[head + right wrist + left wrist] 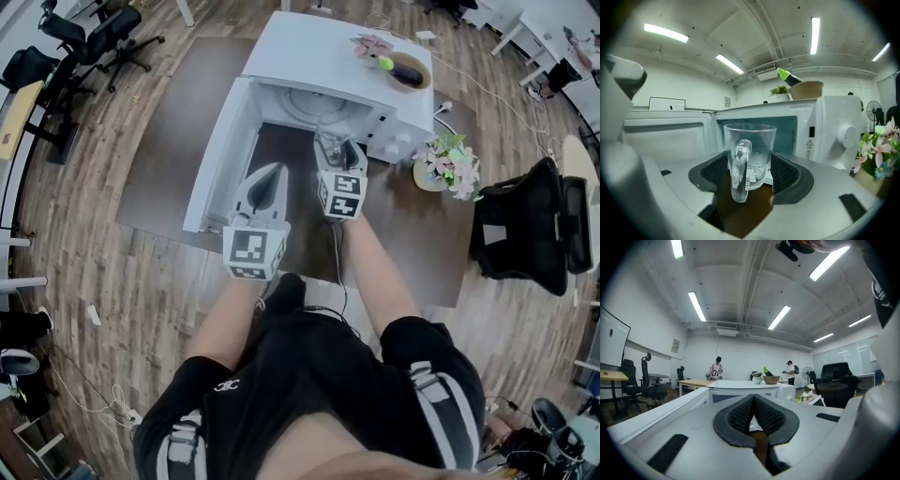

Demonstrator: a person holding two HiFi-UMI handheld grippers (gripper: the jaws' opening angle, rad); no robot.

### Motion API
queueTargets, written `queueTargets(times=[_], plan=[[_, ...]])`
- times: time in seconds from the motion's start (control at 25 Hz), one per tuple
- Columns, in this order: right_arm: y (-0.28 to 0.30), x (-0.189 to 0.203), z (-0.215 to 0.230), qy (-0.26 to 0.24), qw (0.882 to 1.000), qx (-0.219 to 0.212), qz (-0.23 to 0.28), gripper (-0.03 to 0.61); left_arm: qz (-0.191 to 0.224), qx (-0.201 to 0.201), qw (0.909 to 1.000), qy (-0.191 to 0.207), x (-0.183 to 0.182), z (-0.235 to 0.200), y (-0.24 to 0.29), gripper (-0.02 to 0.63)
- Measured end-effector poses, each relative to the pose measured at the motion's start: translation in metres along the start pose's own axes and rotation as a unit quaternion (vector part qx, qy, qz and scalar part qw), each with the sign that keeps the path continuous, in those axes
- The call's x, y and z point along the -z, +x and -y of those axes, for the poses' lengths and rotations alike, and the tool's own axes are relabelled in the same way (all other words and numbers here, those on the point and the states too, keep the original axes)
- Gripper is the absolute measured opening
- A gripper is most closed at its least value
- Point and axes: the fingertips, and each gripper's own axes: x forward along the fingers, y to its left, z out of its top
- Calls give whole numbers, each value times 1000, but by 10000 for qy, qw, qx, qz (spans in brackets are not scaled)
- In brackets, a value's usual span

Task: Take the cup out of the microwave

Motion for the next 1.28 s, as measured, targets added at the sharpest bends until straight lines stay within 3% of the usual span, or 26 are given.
queueTargets(times=[0.48, 0.88, 1.28], plan=[[-159, -69, 29, -100, 9975, 1, 706, 288, 249, 116, 9996, 10, -27, 63, -34, -3], [-254, -73, 60, -154, 9965, 314, 755, 288, 364, 417, 9984, 145, -42, 120, -46, -3], [-289, -73, 66, -275, 9958, 328, 810, 288, 265, 471, 9983, 223, -39, 146, -59, -3]])
